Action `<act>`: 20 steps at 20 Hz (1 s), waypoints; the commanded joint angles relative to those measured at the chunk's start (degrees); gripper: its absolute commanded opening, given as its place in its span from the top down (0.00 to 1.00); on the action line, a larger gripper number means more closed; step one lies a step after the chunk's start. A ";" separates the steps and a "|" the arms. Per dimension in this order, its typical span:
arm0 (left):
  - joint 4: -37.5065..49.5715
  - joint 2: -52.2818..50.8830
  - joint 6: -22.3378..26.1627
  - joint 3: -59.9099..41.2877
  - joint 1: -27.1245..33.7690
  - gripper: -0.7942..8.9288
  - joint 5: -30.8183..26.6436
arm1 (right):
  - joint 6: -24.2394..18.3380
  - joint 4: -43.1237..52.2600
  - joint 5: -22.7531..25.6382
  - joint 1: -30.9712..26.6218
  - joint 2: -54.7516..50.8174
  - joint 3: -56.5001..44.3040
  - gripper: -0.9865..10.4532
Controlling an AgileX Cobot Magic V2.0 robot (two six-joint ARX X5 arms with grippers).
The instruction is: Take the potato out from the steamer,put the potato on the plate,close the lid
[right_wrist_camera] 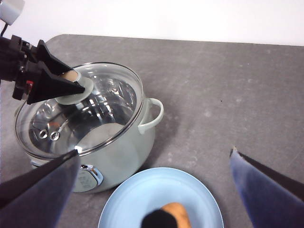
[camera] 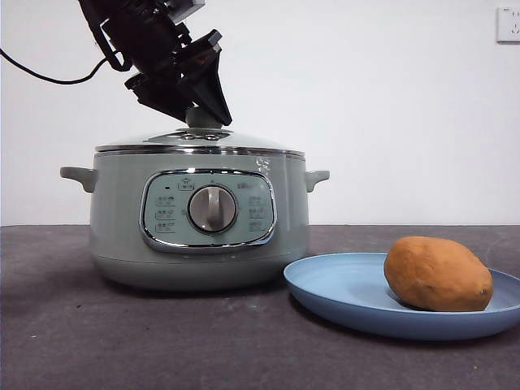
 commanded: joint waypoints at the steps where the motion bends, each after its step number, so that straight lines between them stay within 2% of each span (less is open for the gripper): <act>1: -0.55 0.66 0.42 0.20 -0.04 0.39 0.26 | 0.57 -0.50 -0.02 0.09 -0.02 0.17 0.34; 12: -3.02 -6.58 -0.98 0.20 -0.04 0.39 0.22 | 0.52 -3.93 -0.50 0.09 -0.02 0.17 0.34; 20: -14.91 -19.15 -1.40 0.20 -0.07 0.39 0.55 | 0.57 -8.83 -9.79 0.09 0.00 0.17 0.34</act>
